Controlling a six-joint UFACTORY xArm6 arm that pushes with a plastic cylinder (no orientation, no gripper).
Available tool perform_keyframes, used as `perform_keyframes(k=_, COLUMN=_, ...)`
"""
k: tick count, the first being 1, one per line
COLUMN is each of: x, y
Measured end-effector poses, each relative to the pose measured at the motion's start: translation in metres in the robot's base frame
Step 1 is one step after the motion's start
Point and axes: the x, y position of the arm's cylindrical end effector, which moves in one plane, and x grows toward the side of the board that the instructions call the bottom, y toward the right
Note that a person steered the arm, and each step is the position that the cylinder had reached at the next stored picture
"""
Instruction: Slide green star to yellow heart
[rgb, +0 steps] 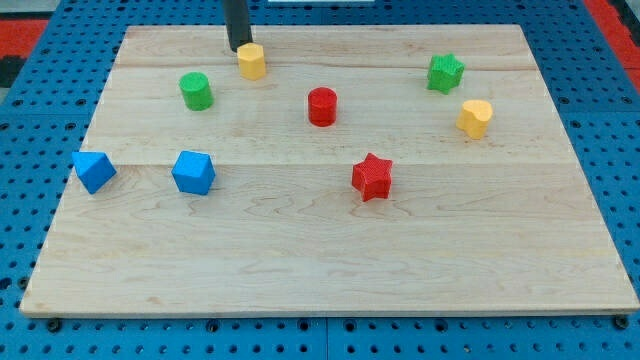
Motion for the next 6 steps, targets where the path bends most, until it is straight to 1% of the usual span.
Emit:
perform_keyframes(k=1, x=0.018, y=0.0)
perform_keyframes(k=2, x=0.011, y=0.007)
perform_keyframes(k=3, x=-0.019, y=0.063)
perform_keyframes(k=4, x=-0.03, y=0.17)
perform_keyframes(k=5, x=-0.013, y=0.251)
perform_keyframes(k=6, x=0.038, y=0.252)
